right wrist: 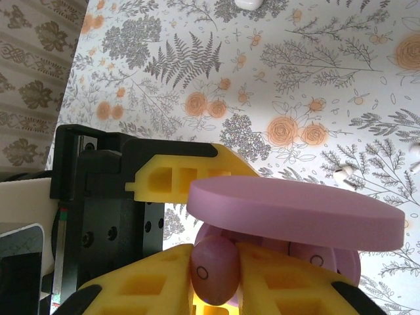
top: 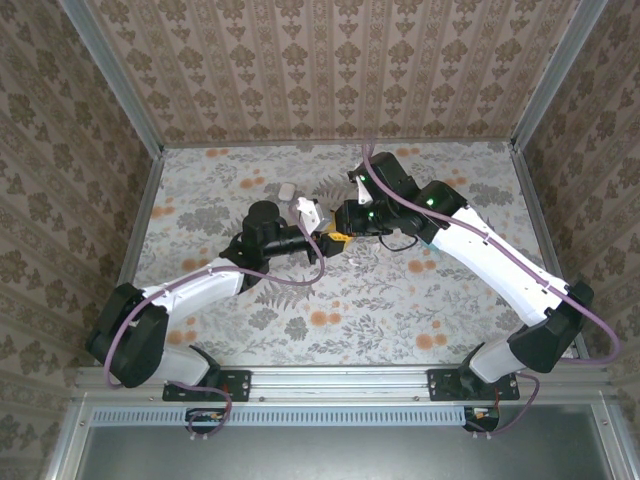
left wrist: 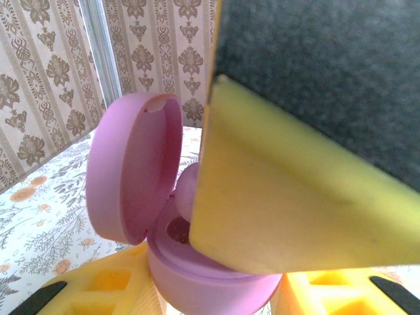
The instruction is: Insert the wireless bluetooth earbuds into the charging case
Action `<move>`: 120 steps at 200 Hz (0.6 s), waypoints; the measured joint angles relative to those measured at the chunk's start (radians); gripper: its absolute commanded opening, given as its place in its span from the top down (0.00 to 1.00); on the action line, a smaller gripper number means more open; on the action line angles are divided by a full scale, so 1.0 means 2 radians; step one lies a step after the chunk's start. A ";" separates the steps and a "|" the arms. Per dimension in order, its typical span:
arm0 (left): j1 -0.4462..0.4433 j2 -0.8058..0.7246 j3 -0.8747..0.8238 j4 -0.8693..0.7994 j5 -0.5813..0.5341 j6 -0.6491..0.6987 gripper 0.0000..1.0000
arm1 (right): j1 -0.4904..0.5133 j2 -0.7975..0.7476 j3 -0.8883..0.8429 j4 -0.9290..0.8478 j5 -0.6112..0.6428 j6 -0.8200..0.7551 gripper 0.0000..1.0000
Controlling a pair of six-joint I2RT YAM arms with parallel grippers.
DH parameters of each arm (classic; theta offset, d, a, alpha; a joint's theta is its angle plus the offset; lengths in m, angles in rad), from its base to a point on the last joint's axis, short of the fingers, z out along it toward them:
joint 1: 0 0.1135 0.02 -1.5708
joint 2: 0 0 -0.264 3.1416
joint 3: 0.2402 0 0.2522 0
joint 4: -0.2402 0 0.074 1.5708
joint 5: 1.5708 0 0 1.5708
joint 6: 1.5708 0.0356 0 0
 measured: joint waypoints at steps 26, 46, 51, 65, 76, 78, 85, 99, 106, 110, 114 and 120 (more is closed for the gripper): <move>0.000 0.000 0.000 0.000 0.000 0.000 0.60 | 0.000 0.003 0.004 -0.003 0.000 0.000 0.71; 0.000 0.000 0.000 0.000 0.000 0.000 0.60 | 0.000 0.003 0.005 -0.004 0.000 0.000 0.69; 0.000 0.000 0.000 0.000 0.000 0.000 0.60 | 0.000 0.003 0.006 -0.005 0.000 0.000 0.69; 0.000 0.000 0.000 0.001 0.000 0.000 0.60 | 0.000 0.003 0.009 -0.009 0.000 0.000 0.69; 0.000 -0.001 0.000 0.000 0.000 0.000 0.60 | 0.000 0.003 0.010 -0.012 0.001 0.000 0.69; 0.000 -0.001 0.000 0.000 0.000 0.000 0.60 | 0.000 0.003 0.010 -0.013 0.001 0.000 0.69; 0.000 -0.001 0.000 0.000 0.000 0.000 0.60 | 0.000 0.003 0.011 -0.013 0.001 0.000 0.69; 0.000 -0.001 0.000 0.000 0.000 0.000 0.60 | 0.000 0.003 0.012 -0.015 0.002 0.000 0.69; 0.000 -0.001 0.000 0.001 0.000 0.000 0.60 | 0.000 0.003 0.013 -0.017 0.003 0.000 0.69; 0.000 -0.001 0.000 0.001 0.000 0.000 0.60 | 0.000 0.003 0.013 -0.018 0.004 0.000 0.68; 0.000 -0.001 0.000 0.001 0.000 0.000 0.60 | 0.000 0.003 0.014 -0.019 0.004 0.000 0.67; 0.000 -0.001 0.000 0.001 0.000 0.000 0.60 | 0.001 0.003 0.014 -0.020 0.005 0.000 0.67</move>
